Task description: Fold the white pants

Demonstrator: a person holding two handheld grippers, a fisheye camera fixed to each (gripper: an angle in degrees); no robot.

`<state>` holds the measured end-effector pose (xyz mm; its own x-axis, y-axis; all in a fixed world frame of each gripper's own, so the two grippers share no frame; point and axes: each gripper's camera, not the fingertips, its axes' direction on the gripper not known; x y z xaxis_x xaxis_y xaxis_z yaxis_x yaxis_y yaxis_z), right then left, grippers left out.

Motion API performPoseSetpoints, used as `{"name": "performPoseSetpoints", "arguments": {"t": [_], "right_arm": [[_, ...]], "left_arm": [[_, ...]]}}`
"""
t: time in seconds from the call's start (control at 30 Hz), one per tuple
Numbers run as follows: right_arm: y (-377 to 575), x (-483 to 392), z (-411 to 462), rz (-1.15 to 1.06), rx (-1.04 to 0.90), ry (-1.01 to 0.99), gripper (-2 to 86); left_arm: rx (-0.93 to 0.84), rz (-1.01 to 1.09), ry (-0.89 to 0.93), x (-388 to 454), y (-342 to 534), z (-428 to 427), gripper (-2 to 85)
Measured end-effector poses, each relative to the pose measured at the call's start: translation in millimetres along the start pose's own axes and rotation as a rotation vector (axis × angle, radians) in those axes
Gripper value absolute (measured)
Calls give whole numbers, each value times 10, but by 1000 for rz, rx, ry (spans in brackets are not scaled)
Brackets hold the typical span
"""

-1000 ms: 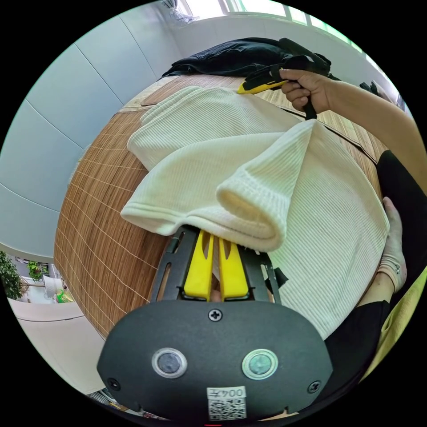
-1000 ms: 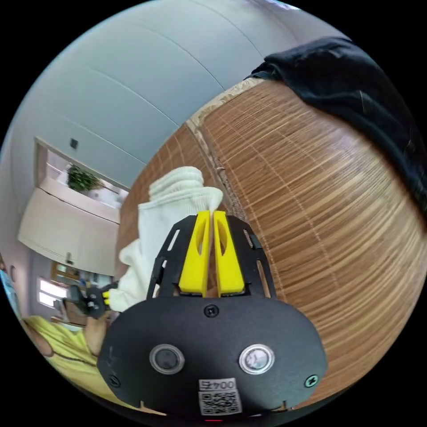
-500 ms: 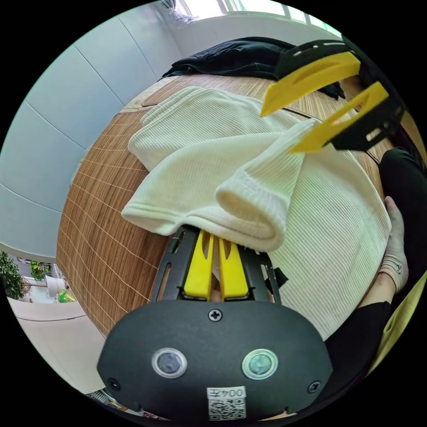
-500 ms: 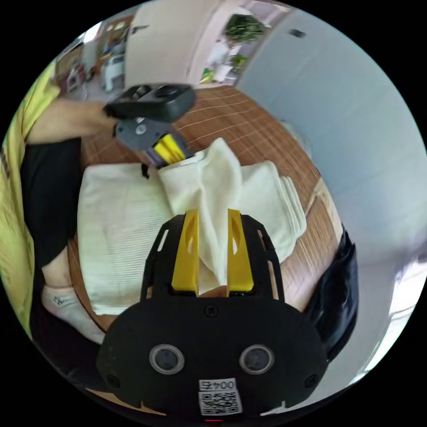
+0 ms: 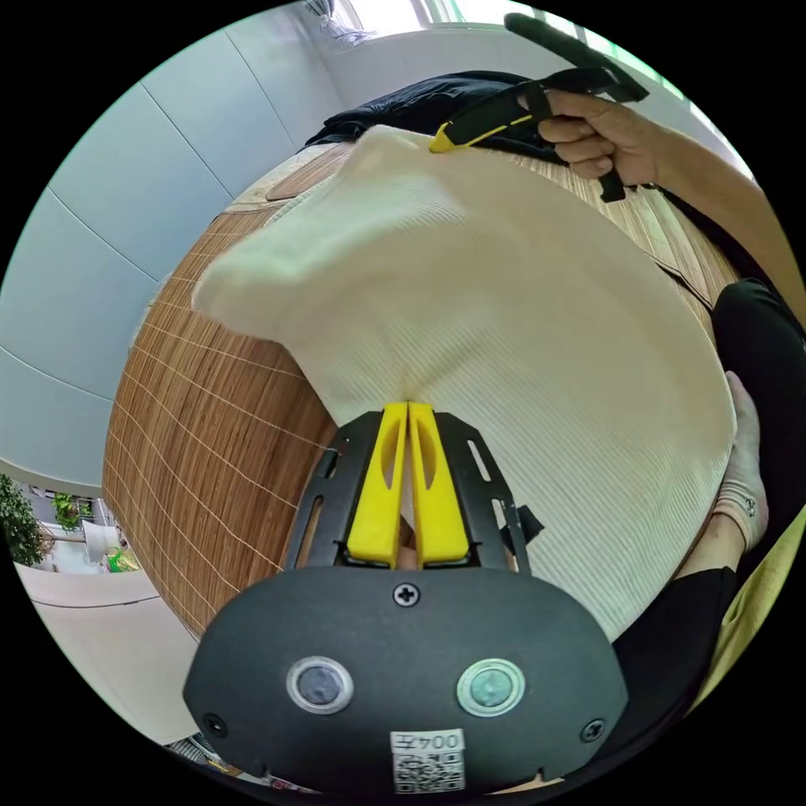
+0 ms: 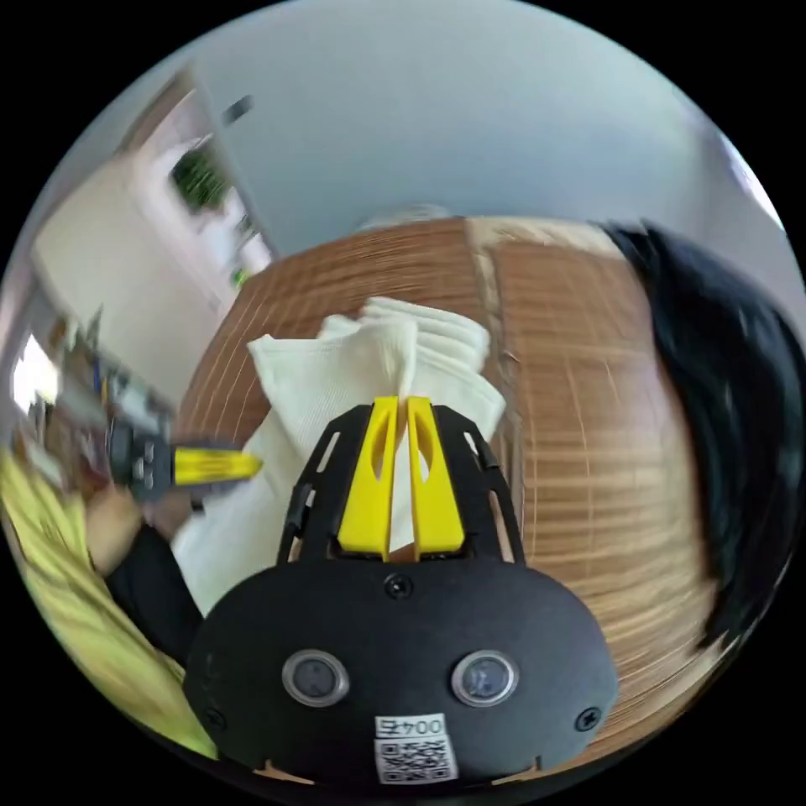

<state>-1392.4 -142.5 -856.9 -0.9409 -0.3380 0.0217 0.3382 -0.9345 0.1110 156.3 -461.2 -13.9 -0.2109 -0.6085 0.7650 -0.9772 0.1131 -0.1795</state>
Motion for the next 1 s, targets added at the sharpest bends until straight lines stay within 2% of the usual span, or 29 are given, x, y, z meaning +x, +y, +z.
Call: {"name": "performPoseSetpoints", "arguments": {"t": [0.07, 0.17, 0.23, 0.33, 0.43, 0.53, 0.6, 0.67, 0.73, 0.8, 0.83, 0.87, 0.93, 1.0], "right_arm": [[345, 870, 105, 406, 46, -95, 53], [832, 1440, 256, 708, 96, -290, 82], [1043, 1530, 209, 767, 170, -366, 88], [1143, 1469, 62, 719, 225, -370, 99], [981, 1364, 43, 630, 186, -371, 100], [720, 1214, 7, 537, 156, -342, 34], [532, 915, -174, 405, 157, -181, 25], [356, 250, -463, 109, 199, 155, 28], [337, 206, -408, 162, 161, 302, 39], [355, 483, -246, 321, 41, 319, 46], [401, 622, -255, 422, 29, 339, 47], [441, 619, -383, 462, 102, 356, 45], [425, 390, -589, 418, 228, 379, 23], [273, -13, -619, 233, 269, 341, 9]], "left_arm": [[1, -3, 3, -37, -5, -10, 3], [3, -6, 6, -97, -13, -28, 2], [4, -8, 7, -131, -18, -38, 2], [2, -5, 0, -179, -36, -56, 2], [2, -2, -7, -205, -43, -68, 1], [3, -5, -3, -280, -49, -81, 1], [4, -8, 4, -327, -51, -85, 1], [4, -9, 6, -363, -55, -89, 1], [1, -3, -1, -387, -66, -93, 1], [2, -2, -3, -412, -66, -95, 1], [2, -3, -3, -422, -64, -96, 1], [4, -5, -2, -445, -59, -97, 1], [2, -7, -2, -480, -61, -95, 1], [0, -3, -7, -495, -65, -92, 1]]}}
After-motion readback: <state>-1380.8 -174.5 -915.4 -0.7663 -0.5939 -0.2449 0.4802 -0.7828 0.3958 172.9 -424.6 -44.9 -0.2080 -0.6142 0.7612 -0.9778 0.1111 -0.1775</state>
